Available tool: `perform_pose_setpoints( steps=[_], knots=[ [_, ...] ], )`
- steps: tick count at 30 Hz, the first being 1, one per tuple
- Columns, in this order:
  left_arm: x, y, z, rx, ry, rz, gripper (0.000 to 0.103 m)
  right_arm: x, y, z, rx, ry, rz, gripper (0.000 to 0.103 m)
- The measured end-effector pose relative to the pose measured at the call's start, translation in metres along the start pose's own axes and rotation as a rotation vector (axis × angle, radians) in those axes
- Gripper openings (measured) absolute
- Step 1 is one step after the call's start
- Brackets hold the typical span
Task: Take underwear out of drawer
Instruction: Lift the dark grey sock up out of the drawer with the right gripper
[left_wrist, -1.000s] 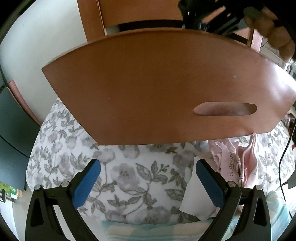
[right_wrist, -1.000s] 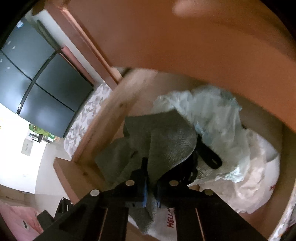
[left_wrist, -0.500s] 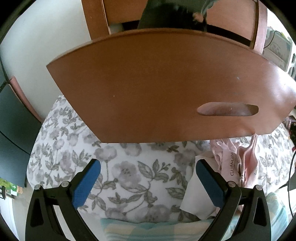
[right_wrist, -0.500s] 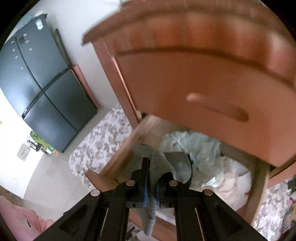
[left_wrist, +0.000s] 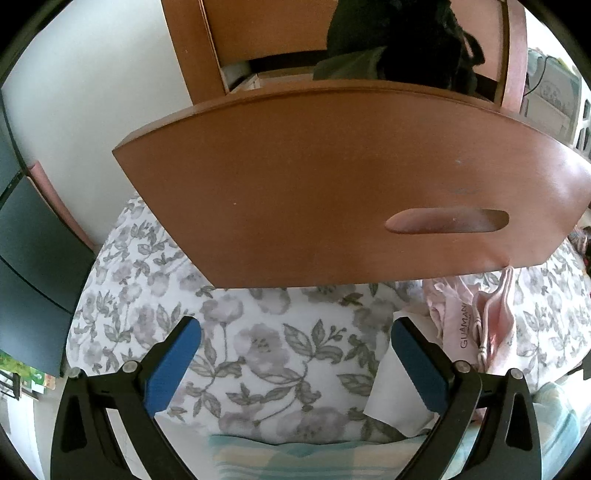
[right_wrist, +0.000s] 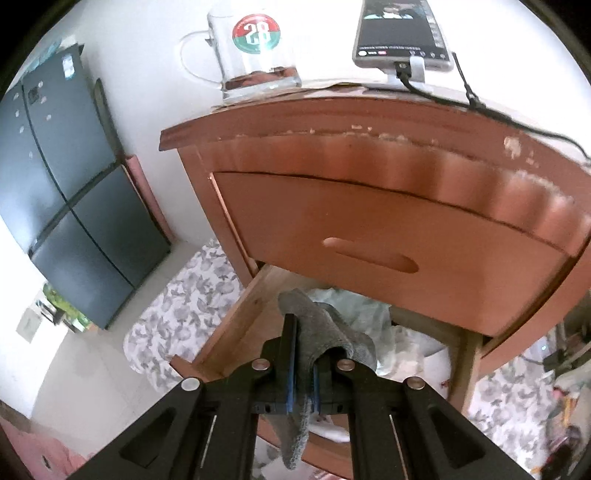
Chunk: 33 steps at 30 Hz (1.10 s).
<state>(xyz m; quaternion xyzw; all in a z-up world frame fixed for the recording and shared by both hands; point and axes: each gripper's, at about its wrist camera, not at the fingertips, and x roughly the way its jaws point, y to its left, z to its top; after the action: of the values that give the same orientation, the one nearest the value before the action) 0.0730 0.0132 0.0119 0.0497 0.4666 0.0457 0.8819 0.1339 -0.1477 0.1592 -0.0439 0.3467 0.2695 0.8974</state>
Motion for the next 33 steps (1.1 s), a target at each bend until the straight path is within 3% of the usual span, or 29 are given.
perform_pose_setpoints(
  steps=[4, 8, 15, 33],
  knots=[
    [-0.001, 0.000, 0.000, -0.001, -0.001, 0.003, 0.102, 0.009, -0.011, -0.004, 0.004, 0.058, -0.033, 0.007],
    [-0.002, 0.000, 0.000, -0.003, -0.002, 0.001, 0.102, 0.040, -0.036, -0.025, 0.068, 0.176, -0.079, 0.007],
    [-0.003, 0.002, 0.000, -0.007, 0.002, -0.005, 0.102, 0.066, -0.059, -0.055, 0.106, 0.284, -0.130, 0.010],
    [-0.001, 0.003, 0.001, -0.015, 0.009, -0.010, 0.102, 0.034, -0.059, -0.045, 0.151, 0.194, -0.074, 0.014]
  ],
)
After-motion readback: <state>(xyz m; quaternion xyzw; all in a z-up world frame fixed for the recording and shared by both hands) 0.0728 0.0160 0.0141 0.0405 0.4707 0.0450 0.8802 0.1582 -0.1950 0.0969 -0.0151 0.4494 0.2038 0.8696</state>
